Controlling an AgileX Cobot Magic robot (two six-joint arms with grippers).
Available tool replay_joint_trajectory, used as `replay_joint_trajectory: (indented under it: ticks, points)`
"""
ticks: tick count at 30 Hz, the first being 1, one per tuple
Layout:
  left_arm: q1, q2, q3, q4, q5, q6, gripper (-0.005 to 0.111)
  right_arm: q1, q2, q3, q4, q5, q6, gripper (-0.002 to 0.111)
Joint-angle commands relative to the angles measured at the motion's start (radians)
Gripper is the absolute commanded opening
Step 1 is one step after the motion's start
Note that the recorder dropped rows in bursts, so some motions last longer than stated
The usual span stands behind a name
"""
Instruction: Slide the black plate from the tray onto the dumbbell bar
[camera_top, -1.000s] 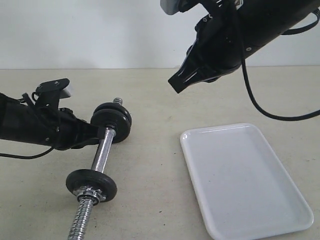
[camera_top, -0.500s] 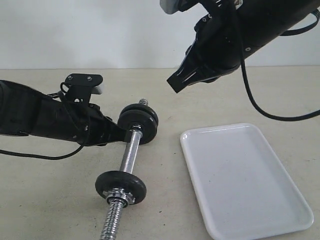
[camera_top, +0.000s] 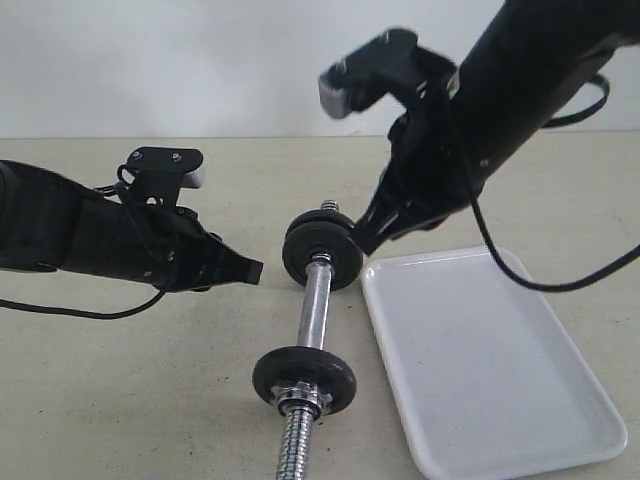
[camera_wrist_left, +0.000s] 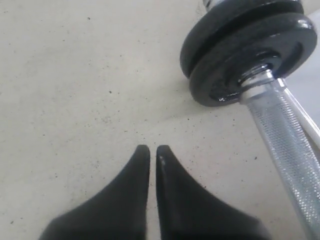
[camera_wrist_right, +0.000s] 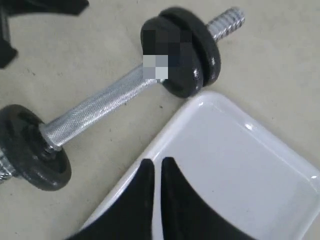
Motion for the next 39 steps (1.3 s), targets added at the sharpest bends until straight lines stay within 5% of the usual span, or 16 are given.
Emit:
replay_joint_trajectory:
  ticks: [1,33,39]
  points:
    - [-0.006,-0.042,-0.007,0.005,-0.029,0.002,0.004,0.001,0.100,0.048,0.004,-0.072,0.026,0.000]
    - [-0.006,-0.196,0.059,0.057,-0.161,0.039,0.004,0.001,0.143,0.051,0.093,-0.227,-0.078,0.000]
    - [-0.006,-0.292,0.094,0.060,-0.254,0.055,0.004,-0.001,0.098,0.051,-0.103,-0.242,-0.088,0.000]
